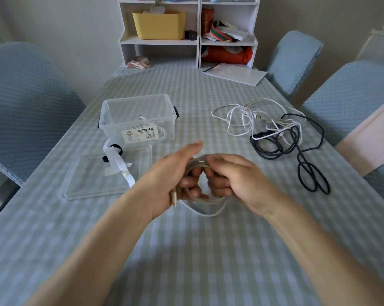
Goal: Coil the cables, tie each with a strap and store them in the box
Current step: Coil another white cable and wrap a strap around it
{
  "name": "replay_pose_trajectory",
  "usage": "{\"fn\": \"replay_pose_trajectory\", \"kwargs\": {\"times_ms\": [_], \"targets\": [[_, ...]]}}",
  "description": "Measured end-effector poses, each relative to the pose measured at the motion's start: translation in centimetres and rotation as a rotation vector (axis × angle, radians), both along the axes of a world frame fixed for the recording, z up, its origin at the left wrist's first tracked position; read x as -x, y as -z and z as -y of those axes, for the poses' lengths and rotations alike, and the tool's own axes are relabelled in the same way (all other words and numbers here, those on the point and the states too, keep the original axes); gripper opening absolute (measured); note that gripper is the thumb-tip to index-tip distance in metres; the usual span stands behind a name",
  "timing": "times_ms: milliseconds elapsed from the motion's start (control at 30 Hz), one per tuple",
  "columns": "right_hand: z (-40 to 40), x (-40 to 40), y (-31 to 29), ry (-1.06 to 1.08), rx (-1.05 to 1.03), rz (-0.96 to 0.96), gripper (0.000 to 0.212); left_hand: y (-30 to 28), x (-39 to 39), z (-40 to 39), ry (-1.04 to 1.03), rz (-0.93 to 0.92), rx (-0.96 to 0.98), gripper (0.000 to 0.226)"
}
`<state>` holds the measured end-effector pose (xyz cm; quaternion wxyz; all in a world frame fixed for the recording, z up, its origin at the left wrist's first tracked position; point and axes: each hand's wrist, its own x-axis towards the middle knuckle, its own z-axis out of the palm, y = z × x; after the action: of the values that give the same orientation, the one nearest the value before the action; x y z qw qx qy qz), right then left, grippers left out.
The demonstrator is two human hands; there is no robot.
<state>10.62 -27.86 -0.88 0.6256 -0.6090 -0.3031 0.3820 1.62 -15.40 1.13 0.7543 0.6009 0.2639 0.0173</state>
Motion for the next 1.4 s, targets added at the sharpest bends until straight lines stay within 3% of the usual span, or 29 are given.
{"fn": "replay_pose_trajectory", "kwargs": {"times_ms": [67, 167, 267, 400, 567, 700, 800, 867, 967, 1033, 1133, 1233, 1400], "targets": [[-0.2, 0.1, 0.1, 0.026, 0.003, 0.014, 0.037, 0.4, -0.1, 0.3, -0.089, 0.045, 0.012, 0.056], [-0.7, 0.2, 0.3, 0.055, -0.097, -0.091, 0.036, 0.8, -0.2, 0.4, -0.207, 0.179, 0.214, 0.051], [-0.8, 0.3, 0.4, 0.08, -0.143, -0.151, 0.037, 0.8, -0.2, 0.2, -0.144, 0.199, 0.28, 0.048], [-0.3, 0.3, -0.5, 0.067, -0.028, -0.058, 0.039, 0.0, 0.1, -0.4, 0.02, 0.084, 0.171, 0.044], [-0.6, 0.8, -0.2, 0.051, 0.046, 0.037, 0.04, 0.6, -0.2, 0.9, -0.14, 0.022, 0.046, 0.056], [-0.8, 0.7, 0.2, 0.08, 0.024, -0.016, 0.047, 0.8, -0.3, 0.6, -0.222, 0.066, 0.112, 0.048], [-0.8, 0.7, 0.1, 0.094, 0.013, -0.053, 0.047, 0.7, 0.0, 0.2, -0.172, 0.055, 0.139, 0.043], [-0.9, 0.6, 0.1, 0.087, 0.048, 0.045, 0.046, 0.3, 0.1, 0.2, -0.074, 0.029, 0.097, 0.031], [-1.0, 0.6, 0.2, 0.1, 0.079, 0.139, 0.047, 0.3, -0.3, 0.5, -0.1, -0.001, 0.018, 0.045], [-1.0, 0.7, 0.3, 0.123, 0.057, 0.094, 0.048, 0.5, -0.4, 0.8, -0.182, 0.028, 0.015, 0.049], [-1.0, 0.8, 0.3, 0.129, -0.016, -0.058, 0.045, 0.7, -0.3, 0.4, -0.301, 0.107, 0.19, 0.048], [-1.2, 1.0, 0.2, 0.121, -0.09, -0.171, 0.041, 0.6, -0.2, -0.1, -0.296, 0.155, 0.27, 0.051], [-1.3, 1.4, -0.1, 0.129, -0.041, -0.013, 0.043, 0.3, -0.3, 0.5, -0.143, 0.039, 0.079, 0.053]]}}
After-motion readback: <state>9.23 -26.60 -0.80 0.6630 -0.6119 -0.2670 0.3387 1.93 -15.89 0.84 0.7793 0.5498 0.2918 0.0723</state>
